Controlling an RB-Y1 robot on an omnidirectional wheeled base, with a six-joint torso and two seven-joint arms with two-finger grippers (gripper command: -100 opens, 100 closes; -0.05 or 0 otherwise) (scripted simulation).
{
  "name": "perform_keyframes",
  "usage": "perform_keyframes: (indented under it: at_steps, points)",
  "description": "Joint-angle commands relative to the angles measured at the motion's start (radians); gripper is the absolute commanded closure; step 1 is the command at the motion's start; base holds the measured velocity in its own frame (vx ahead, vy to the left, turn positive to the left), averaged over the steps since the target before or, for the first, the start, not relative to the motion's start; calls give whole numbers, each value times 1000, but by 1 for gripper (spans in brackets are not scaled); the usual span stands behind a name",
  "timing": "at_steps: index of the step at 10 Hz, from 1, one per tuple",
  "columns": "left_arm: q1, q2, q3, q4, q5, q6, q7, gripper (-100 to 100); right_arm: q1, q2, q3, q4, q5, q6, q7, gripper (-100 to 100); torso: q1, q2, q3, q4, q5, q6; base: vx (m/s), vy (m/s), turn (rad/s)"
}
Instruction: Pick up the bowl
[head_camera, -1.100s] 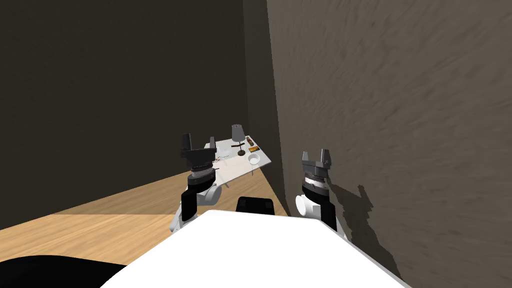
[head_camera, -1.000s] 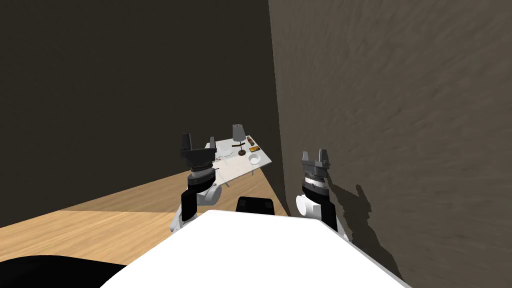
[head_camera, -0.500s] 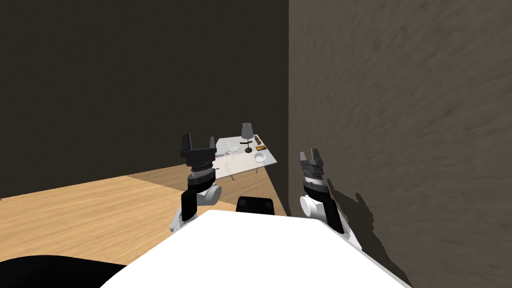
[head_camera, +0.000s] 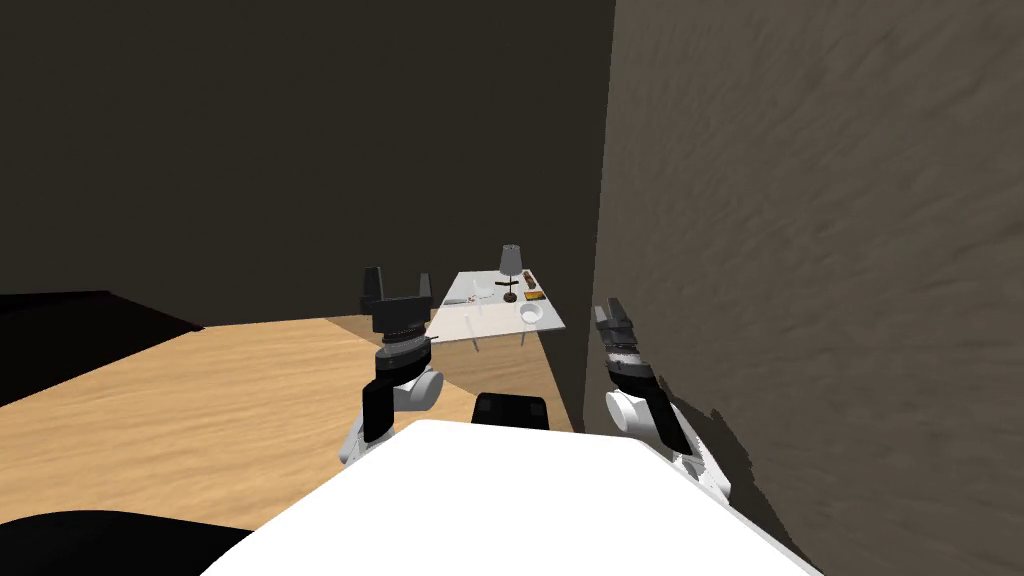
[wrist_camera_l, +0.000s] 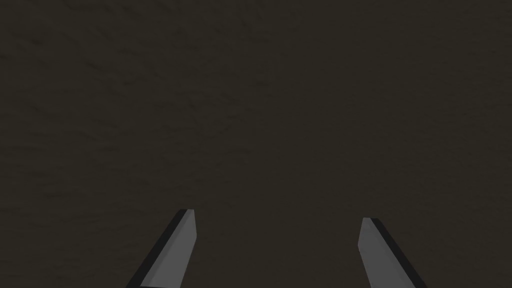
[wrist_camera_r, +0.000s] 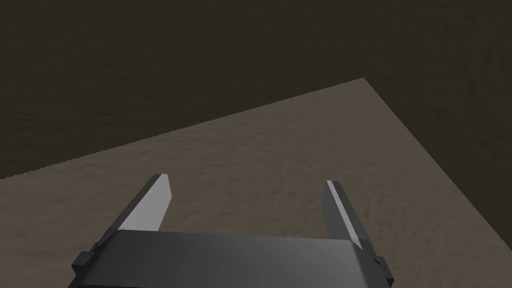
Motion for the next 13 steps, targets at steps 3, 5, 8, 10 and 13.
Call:
perform_keyframes:
  at_steps: [3,5,8,10,13]
  points:
    - [0,0,0,0,0,0,0,0,-10,-88,-6,26,-15,68,48,-100,0,1,1,0,0,-1,-86,-19,356]
    - [0,0,0,0,0,0,0,0,-16,-157,-7,58,-27,131,100,-100,0,0,0,0,0,0,-85,-9,414]
    - [0,0,0,0,0,0,0,0,-16,-234,-7,94,-39,193,158,-100,0,0,0,0,0,0,-73,-3,406]
    - [0,0,0,0,0,0,0,0,-14,-284,-5,112,-45,242,188,-100,0,-1,-1,0,0,0,-51,4,399]
    - [0,0,0,0,0,0,0,0,-3,-359,-1,151,-55,320,252,-100,0,-2,-1,0,0,0,-47,8,417]
